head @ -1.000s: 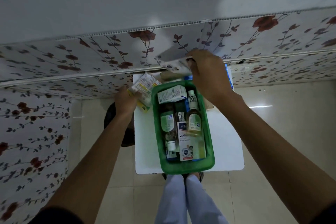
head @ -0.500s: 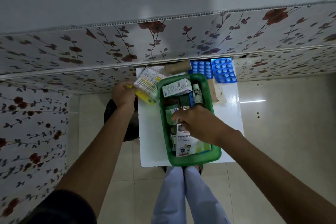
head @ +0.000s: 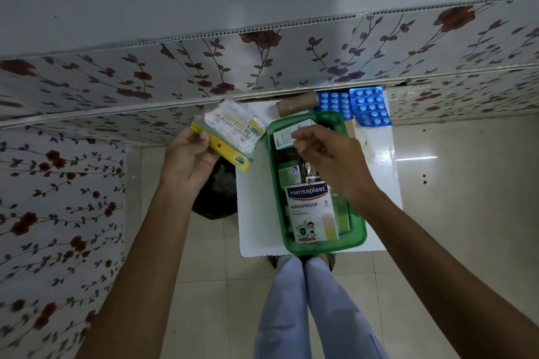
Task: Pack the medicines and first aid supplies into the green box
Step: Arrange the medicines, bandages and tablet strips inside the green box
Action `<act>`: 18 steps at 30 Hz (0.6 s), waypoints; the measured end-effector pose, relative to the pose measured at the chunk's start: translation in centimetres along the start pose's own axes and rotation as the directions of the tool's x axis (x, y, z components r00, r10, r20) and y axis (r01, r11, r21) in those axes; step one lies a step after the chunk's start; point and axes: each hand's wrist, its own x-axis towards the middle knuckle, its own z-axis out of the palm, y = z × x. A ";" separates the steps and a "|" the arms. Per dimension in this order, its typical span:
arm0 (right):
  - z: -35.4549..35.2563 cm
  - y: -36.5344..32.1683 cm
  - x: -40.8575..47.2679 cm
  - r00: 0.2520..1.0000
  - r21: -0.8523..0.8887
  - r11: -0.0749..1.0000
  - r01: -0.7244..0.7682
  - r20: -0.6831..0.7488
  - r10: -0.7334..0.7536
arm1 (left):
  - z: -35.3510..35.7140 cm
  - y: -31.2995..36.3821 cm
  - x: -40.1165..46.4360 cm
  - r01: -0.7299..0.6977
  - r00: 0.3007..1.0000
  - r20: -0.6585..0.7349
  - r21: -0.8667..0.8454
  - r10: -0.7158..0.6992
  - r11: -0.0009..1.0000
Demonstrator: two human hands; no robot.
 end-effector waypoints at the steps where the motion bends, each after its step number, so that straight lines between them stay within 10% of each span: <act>1: -0.2 -0.3 0.1 1.000 0.031 0.999 -0.017 -0.016 0.018 | 0.1 0.7 -0.4 -0.012 0.995 0.098 0.019 0.010 1.000; 10: -1.0 -0.4 0.7 0.952 0.270 0.930 -0.249 0.247 0.182 | 2.9 0.7 -2.3 0.065 0.886 0.449 0.130 -0.118 0.989; 13: -1.7 0.3 0.3 0.962 0.127 0.959 -0.253 0.143 0.234 | 4.3 -1.2 -2.5 0.042 0.954 0.264 0.343 -0.140 0.938; 18: -2.1 1.7 -0.9 0.949 -0.238 0.927 -0.289 -0.200 0.245 | 4.9 -3.4 -2.7 -0.147 0.970 -0.008 0.776 0.242 0.614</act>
